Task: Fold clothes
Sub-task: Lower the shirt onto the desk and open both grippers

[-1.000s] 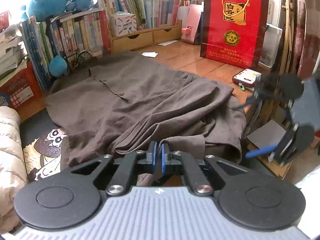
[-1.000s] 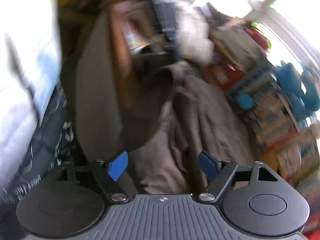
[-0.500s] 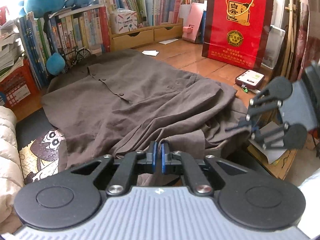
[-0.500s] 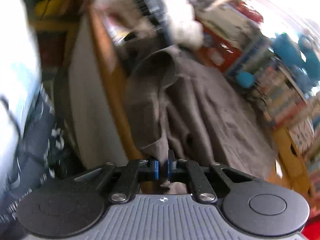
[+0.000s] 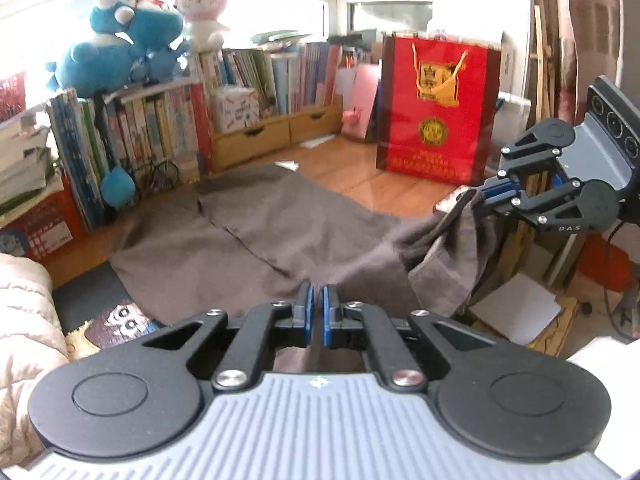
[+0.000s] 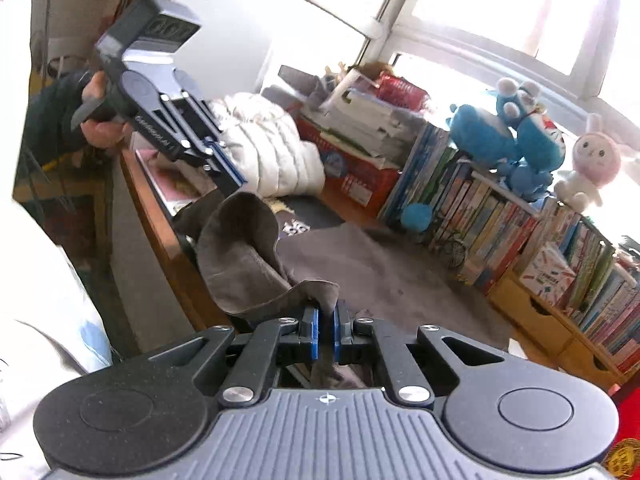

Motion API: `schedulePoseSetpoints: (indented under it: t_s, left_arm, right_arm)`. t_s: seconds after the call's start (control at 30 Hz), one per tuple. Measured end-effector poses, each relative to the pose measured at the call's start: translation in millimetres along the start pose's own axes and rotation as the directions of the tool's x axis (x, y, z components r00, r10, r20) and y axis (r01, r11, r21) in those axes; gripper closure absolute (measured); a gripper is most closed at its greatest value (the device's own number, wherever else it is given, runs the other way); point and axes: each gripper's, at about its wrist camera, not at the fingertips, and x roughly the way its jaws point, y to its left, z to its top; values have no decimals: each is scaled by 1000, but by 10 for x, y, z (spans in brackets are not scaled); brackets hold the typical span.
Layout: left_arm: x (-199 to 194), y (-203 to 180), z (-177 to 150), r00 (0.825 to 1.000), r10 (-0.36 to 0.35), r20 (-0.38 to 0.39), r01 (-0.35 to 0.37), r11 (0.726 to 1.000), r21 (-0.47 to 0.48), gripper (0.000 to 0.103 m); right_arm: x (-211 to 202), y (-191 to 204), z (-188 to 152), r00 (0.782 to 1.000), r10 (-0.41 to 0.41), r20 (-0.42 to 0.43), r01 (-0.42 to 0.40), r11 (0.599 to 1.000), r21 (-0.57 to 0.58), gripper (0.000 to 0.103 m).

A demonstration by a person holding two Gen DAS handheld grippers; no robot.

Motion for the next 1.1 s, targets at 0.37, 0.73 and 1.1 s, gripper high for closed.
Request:
schedulePoseSetpoints:
  t_s: [0.37,0.73,1.1]
  left_arm:
    - [586,260,76,991,37,-129,-32,999,36,97]
    - [688,-412,-585,968,-46,-246,115,955,274,31]
    - [845,125,-444,980,58,-190,-32,990,139,32]
  right_arm:
    - [434,-738,-158,997,25,-69,-25,1000,2,64]
    - [345,285,-705,958,135,-255,-209,934,-291,20]
    - [500,-191,-612,972,43,-233,-53,998,-35,16]
